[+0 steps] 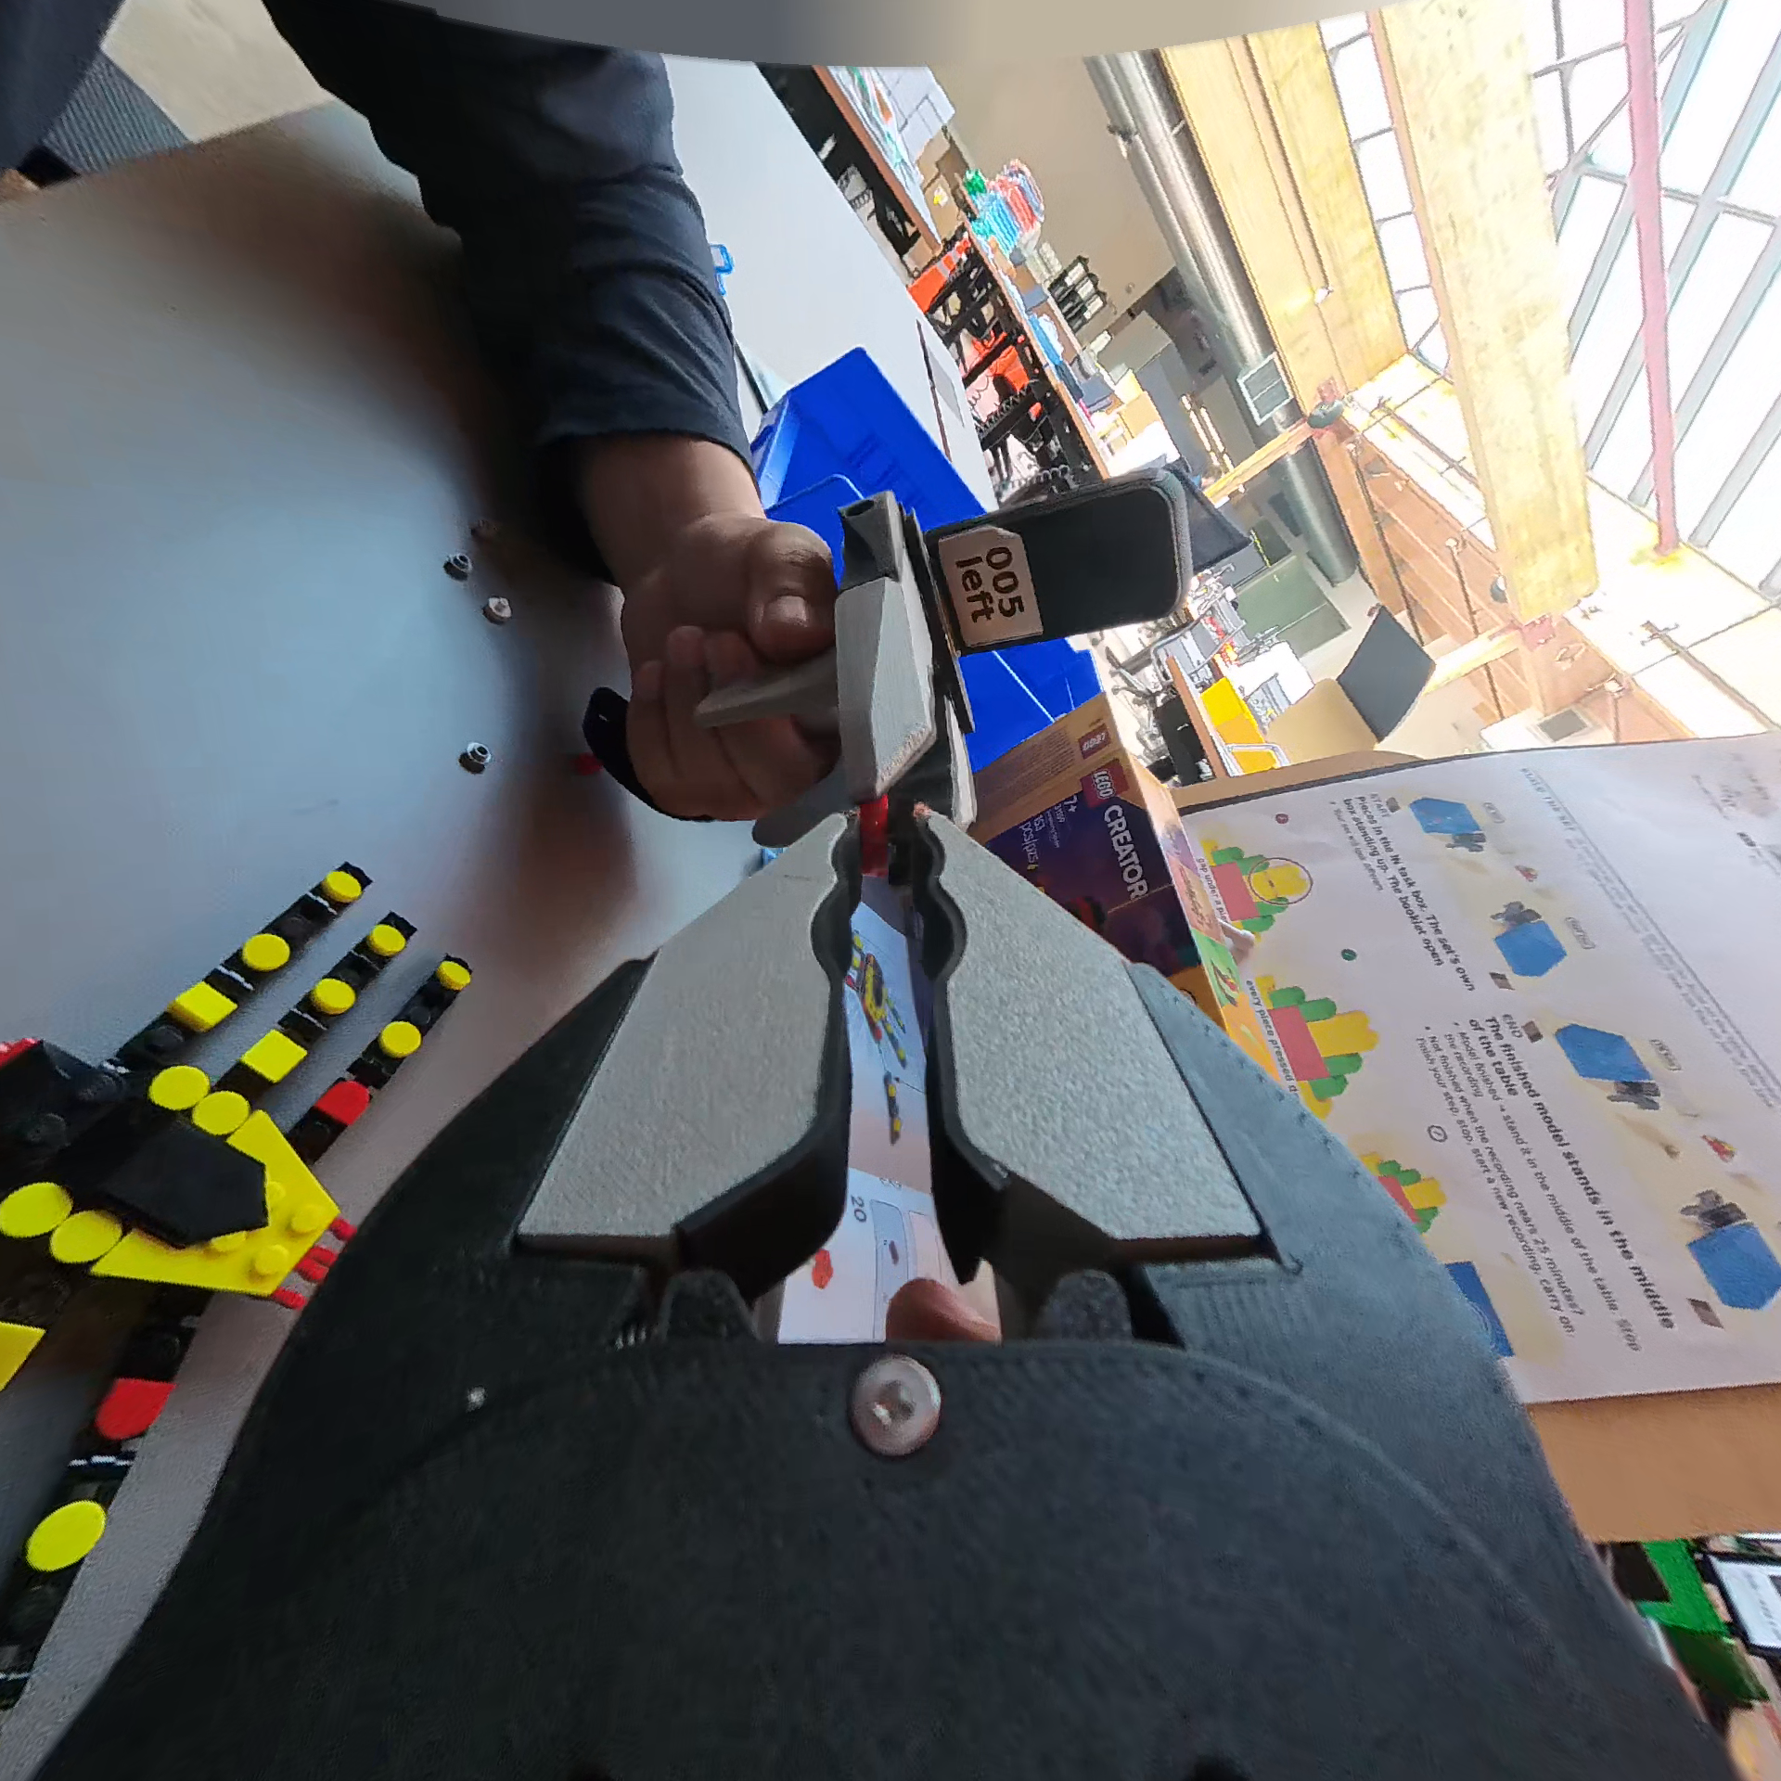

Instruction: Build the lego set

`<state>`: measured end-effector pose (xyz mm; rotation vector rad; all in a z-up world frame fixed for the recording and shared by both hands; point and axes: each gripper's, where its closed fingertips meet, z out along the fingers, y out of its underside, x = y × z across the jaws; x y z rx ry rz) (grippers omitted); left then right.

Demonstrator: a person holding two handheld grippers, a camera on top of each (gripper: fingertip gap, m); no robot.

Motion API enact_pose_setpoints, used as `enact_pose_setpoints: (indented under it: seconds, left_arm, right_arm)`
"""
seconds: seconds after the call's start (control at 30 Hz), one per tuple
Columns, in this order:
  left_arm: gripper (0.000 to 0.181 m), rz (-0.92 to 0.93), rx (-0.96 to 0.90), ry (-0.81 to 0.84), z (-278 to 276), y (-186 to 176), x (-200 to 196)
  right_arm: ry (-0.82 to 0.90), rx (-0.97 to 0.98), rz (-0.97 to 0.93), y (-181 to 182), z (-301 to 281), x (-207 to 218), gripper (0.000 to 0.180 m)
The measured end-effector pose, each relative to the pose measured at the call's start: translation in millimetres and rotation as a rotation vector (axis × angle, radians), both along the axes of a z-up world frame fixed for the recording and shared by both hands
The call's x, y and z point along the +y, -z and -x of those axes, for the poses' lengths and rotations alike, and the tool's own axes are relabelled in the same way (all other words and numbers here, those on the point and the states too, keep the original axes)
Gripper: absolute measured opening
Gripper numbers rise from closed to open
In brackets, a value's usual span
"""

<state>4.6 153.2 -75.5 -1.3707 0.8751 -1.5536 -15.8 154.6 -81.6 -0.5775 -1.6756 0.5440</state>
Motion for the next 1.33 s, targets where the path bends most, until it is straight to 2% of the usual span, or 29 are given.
enact_pose_setpoints:
  seconds: [0.27,0.43,0.8,1.2,1.27,1.3,1.33]
  left_arm:
    - [0.019,0.045,-0.015,0.055,-1.2,0.5,-4.0]
    - [0.013,0.078,-0.013,0.090,-1.4,4.8,-4.6]
    - [0.016,0.121,-0.009,0.167,-2.1,8.8,-10.9]
    - [0.012,0.102,0.000,0.148,-3.5,9.9,-10.9]
    - [0.012,0.099,0.005,0.145,-3.7,10.2,-10.9]
    - [0.012,0.103,0.006,0.144,-3.9,10.7,-10.6]
    - [0.013,0.111,0.006,0.145,-4.2,11.1,-10.5]
  right_arm:
    - [0.001,-0.002,-0.051,2.5,-1.7,-1.2,0.007]
    - [-0.017,-0.001,-0.043,5.5,-1.6,-5.2,0.006]
    - [-0.022,0.048,0.013,-1.6,-2.3,-6.0,0.007]
    - [-0.042,0.019,0.023,6.2,-0.8,-9.6,0.007]
    - [-0.037,0.016,0.004,6.5,-1.0,-9.4,0.125]
    - [-0.033,0.013,-0.013,7.1,-1.2,-9.1,0.178]
    - [-0.027,0.009,-0.037,7.7,-1.5,-9.0,0.006]
